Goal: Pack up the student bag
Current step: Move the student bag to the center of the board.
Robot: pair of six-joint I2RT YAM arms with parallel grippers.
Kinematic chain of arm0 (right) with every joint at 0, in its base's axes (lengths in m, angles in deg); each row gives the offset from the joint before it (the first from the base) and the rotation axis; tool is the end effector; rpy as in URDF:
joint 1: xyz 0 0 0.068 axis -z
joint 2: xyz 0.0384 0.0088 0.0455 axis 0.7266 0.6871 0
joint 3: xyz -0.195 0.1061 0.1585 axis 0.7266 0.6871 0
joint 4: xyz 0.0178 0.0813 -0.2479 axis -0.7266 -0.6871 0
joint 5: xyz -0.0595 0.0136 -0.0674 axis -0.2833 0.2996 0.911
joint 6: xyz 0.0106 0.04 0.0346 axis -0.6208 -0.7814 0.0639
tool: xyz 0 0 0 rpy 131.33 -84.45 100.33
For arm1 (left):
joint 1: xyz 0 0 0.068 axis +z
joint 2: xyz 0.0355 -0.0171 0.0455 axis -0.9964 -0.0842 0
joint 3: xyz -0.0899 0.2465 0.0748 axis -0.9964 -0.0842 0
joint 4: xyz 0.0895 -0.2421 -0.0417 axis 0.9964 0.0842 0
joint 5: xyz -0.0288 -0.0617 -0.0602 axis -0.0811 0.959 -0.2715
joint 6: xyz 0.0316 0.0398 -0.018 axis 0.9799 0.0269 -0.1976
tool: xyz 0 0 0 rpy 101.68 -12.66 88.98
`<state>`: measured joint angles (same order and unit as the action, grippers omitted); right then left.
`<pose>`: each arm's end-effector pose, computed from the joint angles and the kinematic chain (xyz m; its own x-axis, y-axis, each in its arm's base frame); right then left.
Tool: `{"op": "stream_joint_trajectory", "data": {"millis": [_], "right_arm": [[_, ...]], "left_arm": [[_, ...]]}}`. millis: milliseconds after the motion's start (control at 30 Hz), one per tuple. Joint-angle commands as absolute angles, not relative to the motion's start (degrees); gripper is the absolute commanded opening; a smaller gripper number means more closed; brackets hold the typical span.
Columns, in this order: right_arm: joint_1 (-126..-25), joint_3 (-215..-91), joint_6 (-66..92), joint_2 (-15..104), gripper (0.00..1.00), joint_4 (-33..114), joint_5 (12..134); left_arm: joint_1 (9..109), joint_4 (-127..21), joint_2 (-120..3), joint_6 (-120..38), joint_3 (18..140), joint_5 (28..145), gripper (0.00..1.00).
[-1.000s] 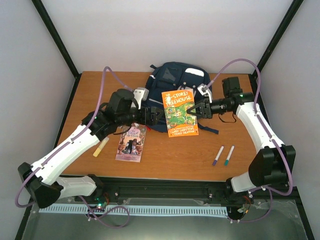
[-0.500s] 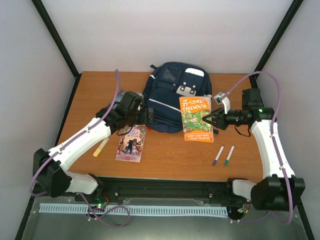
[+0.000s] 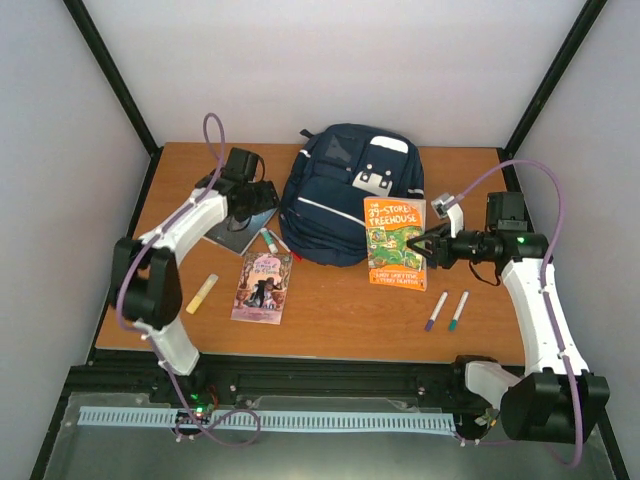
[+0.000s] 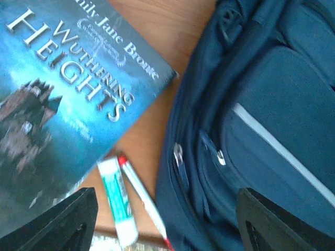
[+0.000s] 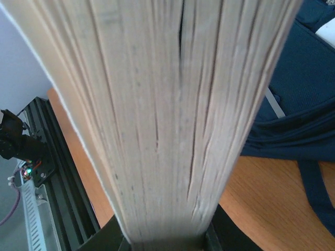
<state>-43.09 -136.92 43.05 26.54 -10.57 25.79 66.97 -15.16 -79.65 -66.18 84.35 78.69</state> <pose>0.2051 0.0168 0.3139 -0.5922 -0.1878 -0.7836 -0.7162 0.5684 0.4050 0.3450 -0.1137 0.2658 -0.8072 -0.3708 -0.4593 -0.2139 0.9089 -0.3580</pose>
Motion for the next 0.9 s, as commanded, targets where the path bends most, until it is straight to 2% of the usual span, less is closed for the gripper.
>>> {"op": "stream_joint_trajectory", "data": {"millis": [0, 100, 233, 333, 500, 733, 867], "right_arm": [[-42.65, -135.47, 41.68, 24.37, 0.03, -5.27, 23.24], [-42.56, -135.36, 41.41, 24.92, 0.03, -4.65, 24.74], [-42.4, -136.14, 41.57, 27.22, 0.03, -4.91, 24.7], [-42.22, -137.28, 41.77, 28.65, 0.03, -5.65, 24.81], [-42.03, -138.5, 41.46, 29.23, 0.03, -6.47, 24.54], [-41.04, -135.58, 41.11, 27.13, 0.03, -4.67, 28.17], [-39.73, -135.67, 40.28, 24.49, 0.03, -4.24, 29.97]], "left_arm": [[70.18, -18.1, -89.78, -63.82, 94.18, 85.46, 0.76], [70.98, -16.06, -97.08, -62.92, 101.94, 86.22, 0.75], [71.16, -12.61, -105.03, -63.02, 111.14, 83.63, 0.64], [71.2, -10.54, -109.96, -62.67, 116.23, 84.16, 0.64], [71.11, -10.34, -113.72, -63.8, 117.23, 86.59, 0.65], [68.47, -21.03, -107.72, -65.99, 104.17, 90.47, 0.44], [65.19, -21.24, -105.89, -64.49, 102.1, 91.15, 0.2]]}}
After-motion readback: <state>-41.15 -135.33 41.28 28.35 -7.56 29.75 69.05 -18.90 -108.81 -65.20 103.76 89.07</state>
